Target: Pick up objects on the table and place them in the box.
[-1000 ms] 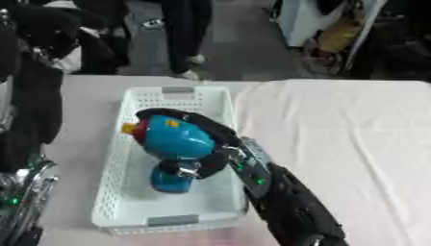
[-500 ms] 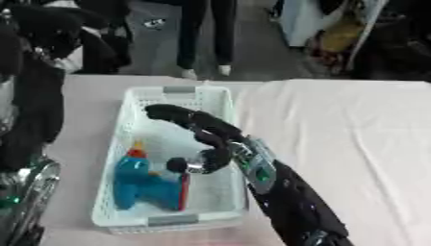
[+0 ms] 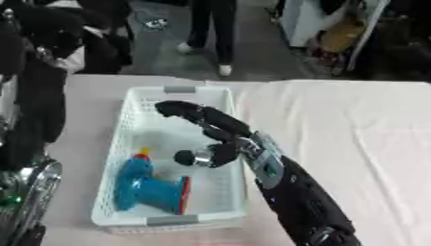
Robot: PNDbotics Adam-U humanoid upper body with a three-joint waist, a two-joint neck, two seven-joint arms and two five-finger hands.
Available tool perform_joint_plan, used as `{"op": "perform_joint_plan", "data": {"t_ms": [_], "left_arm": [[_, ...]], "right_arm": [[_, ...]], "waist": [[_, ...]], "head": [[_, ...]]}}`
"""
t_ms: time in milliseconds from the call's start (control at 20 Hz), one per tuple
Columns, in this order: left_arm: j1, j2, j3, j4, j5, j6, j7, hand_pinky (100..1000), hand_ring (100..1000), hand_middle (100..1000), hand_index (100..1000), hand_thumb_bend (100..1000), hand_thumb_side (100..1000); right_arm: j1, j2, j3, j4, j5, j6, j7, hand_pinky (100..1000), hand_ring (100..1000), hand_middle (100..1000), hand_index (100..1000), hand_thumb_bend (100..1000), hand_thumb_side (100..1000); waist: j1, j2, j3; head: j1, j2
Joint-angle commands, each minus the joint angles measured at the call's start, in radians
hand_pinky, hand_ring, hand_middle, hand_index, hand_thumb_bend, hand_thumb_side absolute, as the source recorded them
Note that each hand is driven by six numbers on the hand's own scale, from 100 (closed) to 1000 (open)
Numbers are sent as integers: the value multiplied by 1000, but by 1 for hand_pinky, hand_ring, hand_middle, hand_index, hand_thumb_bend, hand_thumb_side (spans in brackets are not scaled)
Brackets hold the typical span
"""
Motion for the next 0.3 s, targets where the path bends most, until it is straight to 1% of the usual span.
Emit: {"op": "perform_joint_plan", "data": {"t_ms": [50, 150, 200, 250, 300], "left_arm": [[-16, 4, 7, -15, -3, 0, 1, 504, 627, 740, 666, 188, 828], [-13, 6, 7, -15, -4, 0, 2, 503, 626, 740, 666, 187, 829], [-11, 8, 8, -15, -5, 1, 2, 502, 626, 740, 666, 187, 829], [-9, 10, 8, -15, -6, 1, 2, 502, 626, 739, 666, 187, 829], [-8, 13, 9, -15, -8, 2, 3, 501, 625, 739, 666, 187, 829]], "right_arm": [[-34, -27, -4, -41, -34, -26, -16, 938, 842, 948, 1000, 487, 1000], [-37, -50, 2, -91, -80, -24, -54, 925, 839, 945, 998, 437, 1000], [-38, -74, 7, -136, -118, -26, -81, 925, 839, 939, 993, 401, 1000], [-35, -104, 14, -189, -152, -20, -105, 922, 843, 944, 992, 396, 1000], [-25, -134, 24, -253, -183, -14, -133, 921, 849, 941, 986, 417, 1000]], "waist": [[3, -16, -2], [2, -17, -5], [0, -18, -8], [-1, -18, -10], [-1, -18, -13]], "head": [[-3, -19], [-24, -39], [-46, -68], [-64, -91], [-82, -119]]}}
